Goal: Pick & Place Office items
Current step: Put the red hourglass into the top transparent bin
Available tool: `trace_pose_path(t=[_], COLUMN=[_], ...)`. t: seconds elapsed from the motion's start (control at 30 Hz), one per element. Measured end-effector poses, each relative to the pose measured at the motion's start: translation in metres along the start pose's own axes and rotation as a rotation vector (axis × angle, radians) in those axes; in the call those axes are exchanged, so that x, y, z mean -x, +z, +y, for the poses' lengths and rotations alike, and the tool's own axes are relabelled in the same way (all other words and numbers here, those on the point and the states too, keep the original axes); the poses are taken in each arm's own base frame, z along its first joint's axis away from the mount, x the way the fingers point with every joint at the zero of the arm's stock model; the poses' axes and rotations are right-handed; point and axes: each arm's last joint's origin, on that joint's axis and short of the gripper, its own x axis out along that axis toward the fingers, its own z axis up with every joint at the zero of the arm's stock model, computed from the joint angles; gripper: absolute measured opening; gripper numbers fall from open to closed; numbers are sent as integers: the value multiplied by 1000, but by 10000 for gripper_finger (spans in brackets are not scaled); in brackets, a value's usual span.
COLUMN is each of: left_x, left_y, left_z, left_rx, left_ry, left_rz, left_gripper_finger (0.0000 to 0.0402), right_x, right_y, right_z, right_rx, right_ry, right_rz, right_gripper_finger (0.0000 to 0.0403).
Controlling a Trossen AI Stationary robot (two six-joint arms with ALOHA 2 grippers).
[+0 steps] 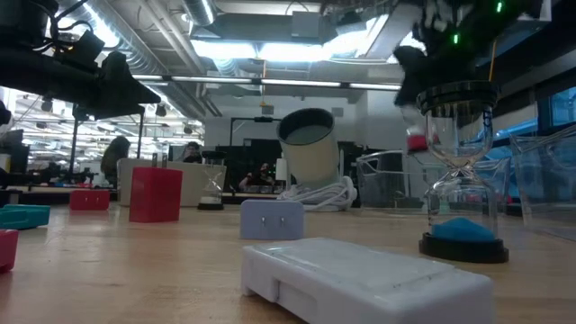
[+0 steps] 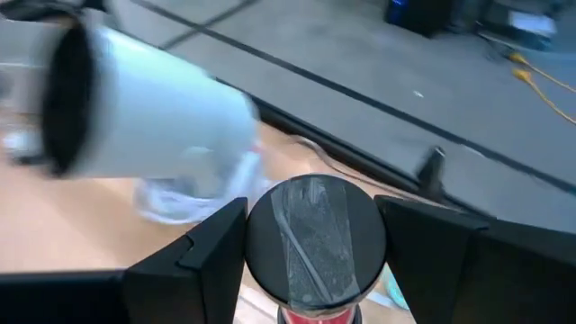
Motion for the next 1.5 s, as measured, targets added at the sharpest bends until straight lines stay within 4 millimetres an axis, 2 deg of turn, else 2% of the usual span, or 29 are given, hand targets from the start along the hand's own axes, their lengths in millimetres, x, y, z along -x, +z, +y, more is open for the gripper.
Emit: trace_pose_path(t=[0.13,0.27,0.47,0.8,1.07,1.27,1.37,1.5], left_x=[0,0,0,0,0,0,0,0], left_y=[0,0,0,0,0,0,0,0], left_z=[0,0,1,2,2,2,2,2], left_rx=[0,0,-1,-5,-6,-6,-6,-6], left_ry=[0,3,21,82,82,82,82,82], left_rz=[0,-1,-3,-10,-10,-10,-10,-10], left_gripper_finger=[310,310,310,310,310,310,310,310], right_x=[-25,-48,-75,-105,-124,-131,-131,-129], right_y=[-17,-26,-42,-38,-32,-30,-30,-27], right_z=[-12,-24,-38,-27,-14,-9,-9,-9], right_rx=[-114,-213,-267,-222,-186,-160,-166,-197], right_ry=[-57,-34,-45,-58,-17,-16,-16,25], right_rz=[-38,-117,-97,-54,-22,-24,-24,-32], right_gripper_finger=[219,219,219,219,219,220,235,276])
